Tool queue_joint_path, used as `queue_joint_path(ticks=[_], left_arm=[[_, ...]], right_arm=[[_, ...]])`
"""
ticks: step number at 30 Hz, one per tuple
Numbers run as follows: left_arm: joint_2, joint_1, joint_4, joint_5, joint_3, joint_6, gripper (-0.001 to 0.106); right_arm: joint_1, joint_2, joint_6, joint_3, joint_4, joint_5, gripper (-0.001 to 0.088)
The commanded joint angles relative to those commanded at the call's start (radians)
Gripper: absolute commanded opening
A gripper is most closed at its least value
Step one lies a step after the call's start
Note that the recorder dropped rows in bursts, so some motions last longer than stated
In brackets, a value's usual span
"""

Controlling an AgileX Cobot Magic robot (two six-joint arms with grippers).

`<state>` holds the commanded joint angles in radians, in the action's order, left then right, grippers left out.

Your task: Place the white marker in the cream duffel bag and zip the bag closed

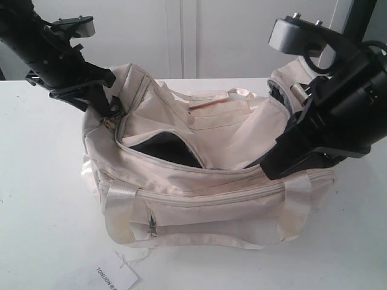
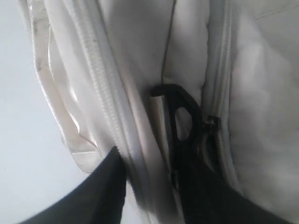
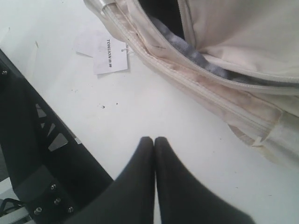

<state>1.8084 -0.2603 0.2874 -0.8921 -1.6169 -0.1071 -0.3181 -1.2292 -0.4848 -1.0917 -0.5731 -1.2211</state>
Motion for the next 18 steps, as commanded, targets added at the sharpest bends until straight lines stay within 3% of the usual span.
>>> queue_joint_path(ticks=[3, 4, 10, 18], left_arm=[[0.0, 0.0, 0.001, 0.0, 0.0, -0.003, 0.002], [0.0, 0.0, 0.005, 0.0, 0.0, -0.009, 0.0], [0.0, 0.009, 0.156, 0.004, 0.0, -0.061, 0.0], [-0.004, 0.07, 0.406, -0.015, 0.0, -0.157, 0.0]], right_arm=[[0.0, 0.0, 0.0, 0.0, 0.0, 0.0, 0.0], [0.0, 0.0, 0.0, 0.0, 0.0, 0.0, 0.0], [0.0, 0.0, 0.0, 0.0, 0.0, 0.0, 0.0], [0.0, 0.0, 0.0, 0.0, -0.003, 0.0, 0.0]])
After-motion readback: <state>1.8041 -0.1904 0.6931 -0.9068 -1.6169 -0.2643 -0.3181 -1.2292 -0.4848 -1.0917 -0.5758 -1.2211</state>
